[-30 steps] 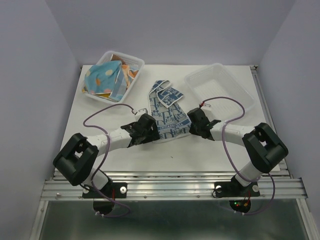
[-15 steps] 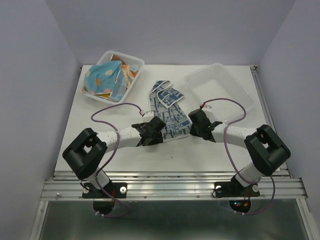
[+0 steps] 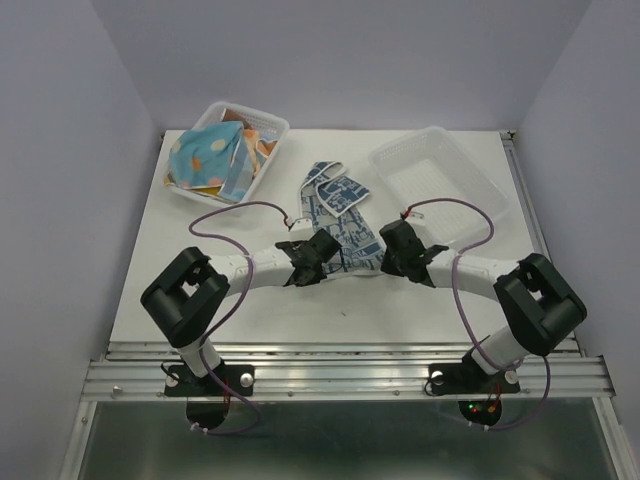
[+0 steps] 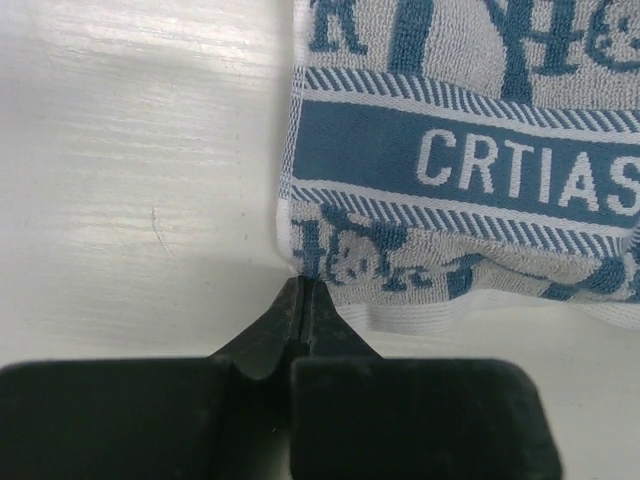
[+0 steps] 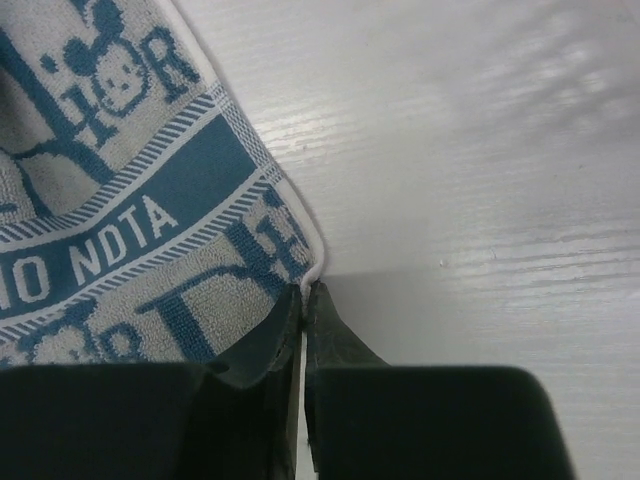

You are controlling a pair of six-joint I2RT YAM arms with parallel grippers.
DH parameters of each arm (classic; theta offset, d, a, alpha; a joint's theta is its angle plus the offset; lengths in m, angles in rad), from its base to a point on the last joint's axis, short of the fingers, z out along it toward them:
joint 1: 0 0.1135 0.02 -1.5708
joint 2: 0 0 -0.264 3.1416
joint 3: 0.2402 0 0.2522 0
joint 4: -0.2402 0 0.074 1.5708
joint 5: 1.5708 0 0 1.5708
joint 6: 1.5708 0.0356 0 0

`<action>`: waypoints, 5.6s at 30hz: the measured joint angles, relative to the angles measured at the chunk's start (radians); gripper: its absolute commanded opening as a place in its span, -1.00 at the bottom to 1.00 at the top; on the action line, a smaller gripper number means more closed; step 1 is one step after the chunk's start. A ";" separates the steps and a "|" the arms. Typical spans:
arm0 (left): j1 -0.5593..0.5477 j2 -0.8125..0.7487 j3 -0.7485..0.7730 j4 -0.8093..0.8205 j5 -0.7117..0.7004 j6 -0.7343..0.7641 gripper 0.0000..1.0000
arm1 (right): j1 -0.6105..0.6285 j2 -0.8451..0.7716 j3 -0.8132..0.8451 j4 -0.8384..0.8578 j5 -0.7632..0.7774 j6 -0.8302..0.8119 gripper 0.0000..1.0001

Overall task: Fold and stack the towels
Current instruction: Flatten out the crumpled towel, then fold the towel

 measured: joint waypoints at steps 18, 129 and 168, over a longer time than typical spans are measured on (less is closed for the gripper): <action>-0.041 -0.588 -0.018 -0.026 -0.063 0.090 -1.00 | 0.022 -0.463 -0.037 -0.022 -0.157 -0.104 -0.99; 0.569 -0.738 -0.386 0.216 0.545 0.180 -1.00 | -0.015 -0.303 -0.010 0.051 -0.494 -0.105 -0.99; 0.595 -0.140 0.275 0.200 0.319 0.278 -1.00 | -0.230 0.222 0.655 0.034 -0.582 -0.537 -0.99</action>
